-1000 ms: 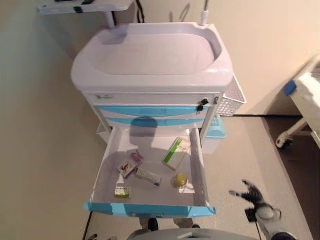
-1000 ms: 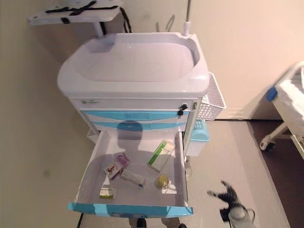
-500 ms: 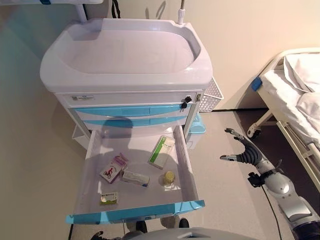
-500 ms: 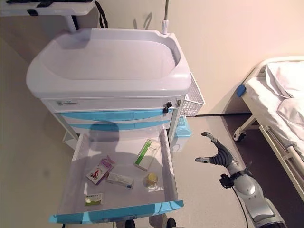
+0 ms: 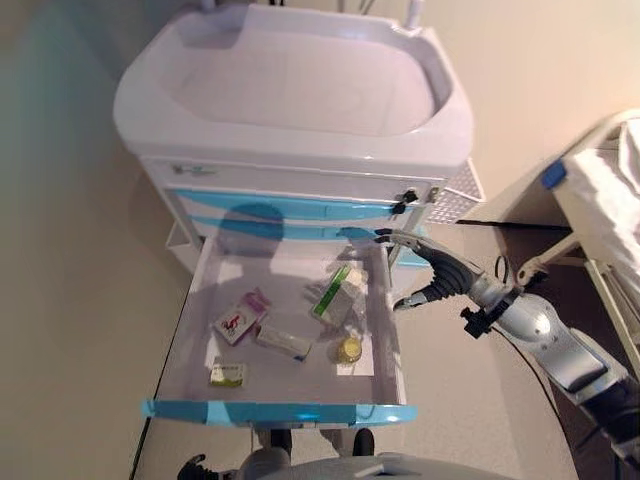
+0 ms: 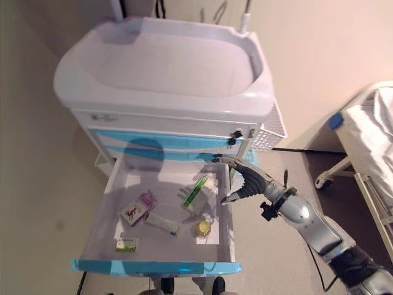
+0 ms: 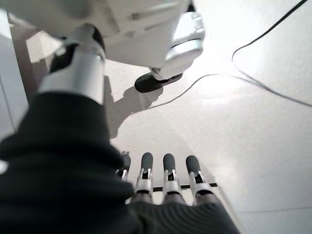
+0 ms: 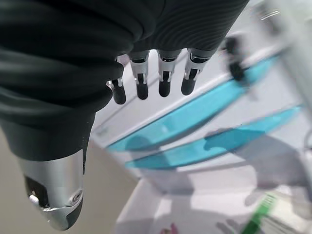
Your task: Open the drawer and pick up the medicine
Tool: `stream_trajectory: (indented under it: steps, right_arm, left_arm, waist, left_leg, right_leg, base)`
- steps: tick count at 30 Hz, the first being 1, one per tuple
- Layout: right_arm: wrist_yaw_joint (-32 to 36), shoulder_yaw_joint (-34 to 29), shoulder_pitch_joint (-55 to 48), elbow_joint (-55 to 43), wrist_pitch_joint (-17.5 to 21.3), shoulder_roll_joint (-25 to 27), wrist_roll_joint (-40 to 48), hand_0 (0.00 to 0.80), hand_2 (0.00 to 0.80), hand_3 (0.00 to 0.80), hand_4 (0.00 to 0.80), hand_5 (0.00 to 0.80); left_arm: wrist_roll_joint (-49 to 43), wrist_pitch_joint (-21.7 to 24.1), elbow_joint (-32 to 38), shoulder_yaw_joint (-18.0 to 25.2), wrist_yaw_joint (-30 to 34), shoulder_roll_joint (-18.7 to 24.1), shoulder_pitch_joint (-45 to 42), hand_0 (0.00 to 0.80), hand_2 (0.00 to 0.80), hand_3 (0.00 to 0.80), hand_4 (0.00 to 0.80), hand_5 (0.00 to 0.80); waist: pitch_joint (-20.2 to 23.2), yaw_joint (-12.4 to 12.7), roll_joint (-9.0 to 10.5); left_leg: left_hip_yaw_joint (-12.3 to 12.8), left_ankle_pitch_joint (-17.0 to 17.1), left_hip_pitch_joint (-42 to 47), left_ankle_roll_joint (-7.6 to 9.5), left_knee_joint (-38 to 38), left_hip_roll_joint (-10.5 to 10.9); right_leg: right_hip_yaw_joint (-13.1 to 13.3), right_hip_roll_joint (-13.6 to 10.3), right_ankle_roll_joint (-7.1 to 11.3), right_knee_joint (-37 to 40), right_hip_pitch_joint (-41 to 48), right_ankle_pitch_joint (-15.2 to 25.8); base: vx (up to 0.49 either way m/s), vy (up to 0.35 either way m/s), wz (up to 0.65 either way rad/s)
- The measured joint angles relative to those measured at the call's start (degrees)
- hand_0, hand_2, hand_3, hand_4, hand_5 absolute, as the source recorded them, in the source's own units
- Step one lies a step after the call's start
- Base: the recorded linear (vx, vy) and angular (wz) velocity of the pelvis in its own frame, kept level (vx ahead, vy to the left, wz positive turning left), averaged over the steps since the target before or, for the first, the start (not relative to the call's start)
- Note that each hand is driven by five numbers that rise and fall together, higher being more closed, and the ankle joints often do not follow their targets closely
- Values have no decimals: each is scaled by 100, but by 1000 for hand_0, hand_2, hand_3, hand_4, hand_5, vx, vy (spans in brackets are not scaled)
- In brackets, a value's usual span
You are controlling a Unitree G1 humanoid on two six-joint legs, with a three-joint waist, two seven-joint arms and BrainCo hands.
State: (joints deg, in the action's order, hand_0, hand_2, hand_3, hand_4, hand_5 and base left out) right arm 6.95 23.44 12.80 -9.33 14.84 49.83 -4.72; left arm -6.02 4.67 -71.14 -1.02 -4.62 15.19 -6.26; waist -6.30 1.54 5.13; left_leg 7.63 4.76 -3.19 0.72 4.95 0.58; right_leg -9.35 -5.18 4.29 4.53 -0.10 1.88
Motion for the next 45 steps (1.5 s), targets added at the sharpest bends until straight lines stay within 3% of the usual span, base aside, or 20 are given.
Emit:
stream_trajectory:
  steps: [12,22,32,45]
  right_arm:
    - [483,1543,989,159,20,-115,-307,0,0,0,0,0]
    - [657,1989,1015,1243,-55,-492,-582,0,0,0,0,0]
    - [647,2047,1010,2054,-123,-671,-1061,0,0,0,0,0]
    - [218,2262,1185,3520,-291,-1255,-2548,0,0,0,0,0]
  left_arm:
    - [2,8,24,-122,-121,188,219,0,0,0,0,0]
    - [4,17,44,-252,-121,240,271,0,0,0,0,0]
    - [9,33,273,-496,-117,286,391,0,0,0,0,0]
    - [57,88,354,-744,-120,260,470,0,0,0,0,0]
  waist:
    - [-391,271,106]
    - [-467,250,117]
    - [-569,251,-35]
    - [-758,242,-338]
  left_leg:
    - [-521,143,-274,-40,-1,38]
    - [-765,201,-451,-33,-1,82]
    - [-784,251,-489,-37,-2,77]
    - [-764,280,-583,-19,-2,66]
  right_leg:
    - [-432,1,-11,-13,-11,-54]
    - [-624,-16,-3,-11,-92,-75]
    - [-681,-14,-12,-16,-119,-81]
    - [-651,-12,-19,-40,-230,-82]
  base:
    - [-29,-42,24]
    - [-10,-15,10]
    - [-10,-5,3]
    - [-9,0,0]
